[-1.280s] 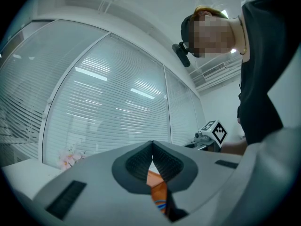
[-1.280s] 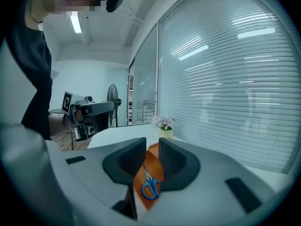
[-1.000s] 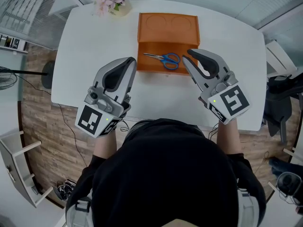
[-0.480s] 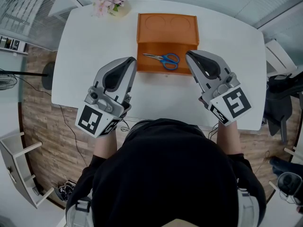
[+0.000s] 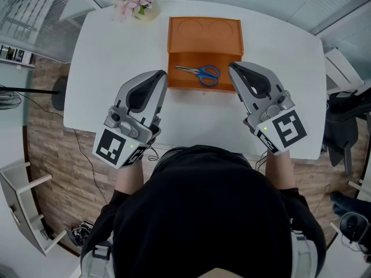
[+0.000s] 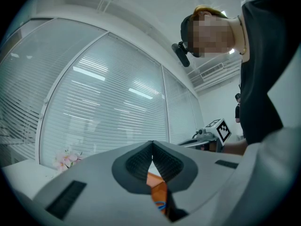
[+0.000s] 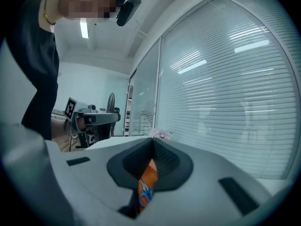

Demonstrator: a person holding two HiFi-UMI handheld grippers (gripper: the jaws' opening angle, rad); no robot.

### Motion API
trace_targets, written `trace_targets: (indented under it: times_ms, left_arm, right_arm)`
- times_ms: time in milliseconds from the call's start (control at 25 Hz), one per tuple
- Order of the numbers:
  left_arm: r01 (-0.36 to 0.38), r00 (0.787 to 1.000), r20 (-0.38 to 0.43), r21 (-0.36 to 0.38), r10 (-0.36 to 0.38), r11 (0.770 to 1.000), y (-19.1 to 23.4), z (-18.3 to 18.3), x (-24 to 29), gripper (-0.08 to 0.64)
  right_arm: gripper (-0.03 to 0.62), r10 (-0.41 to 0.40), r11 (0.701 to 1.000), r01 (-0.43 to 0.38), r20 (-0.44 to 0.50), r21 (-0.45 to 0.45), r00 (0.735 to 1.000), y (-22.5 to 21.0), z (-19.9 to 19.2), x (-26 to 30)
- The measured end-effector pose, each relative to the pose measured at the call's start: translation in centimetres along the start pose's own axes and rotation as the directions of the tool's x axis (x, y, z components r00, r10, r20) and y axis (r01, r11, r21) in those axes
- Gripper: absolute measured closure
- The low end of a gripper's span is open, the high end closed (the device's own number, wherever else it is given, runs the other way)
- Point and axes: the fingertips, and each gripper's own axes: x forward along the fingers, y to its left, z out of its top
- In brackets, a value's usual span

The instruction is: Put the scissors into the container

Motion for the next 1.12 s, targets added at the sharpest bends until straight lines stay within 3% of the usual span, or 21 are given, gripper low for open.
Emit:
trace_targets:
  times_ms: [320,1120]
  left_arm:
    - [-0.007,1.0,-0.004,0.012,0.007,1.0,0.0,0.0,-0.2,0.548]
    - [-0.007,1.0,0.007,0.017,0.007,1.0,0.2,0.4,0.0,0.548]
  right_arm:
    - [0.588,-0.006,0.999,0.004,0.031,0.046,1.0,-0.3,0.5,-0.4]
    - [0.589,-0.053,0.999,0.053,0.038,-0.002,0.998,-0.9,0.7,-0.2]
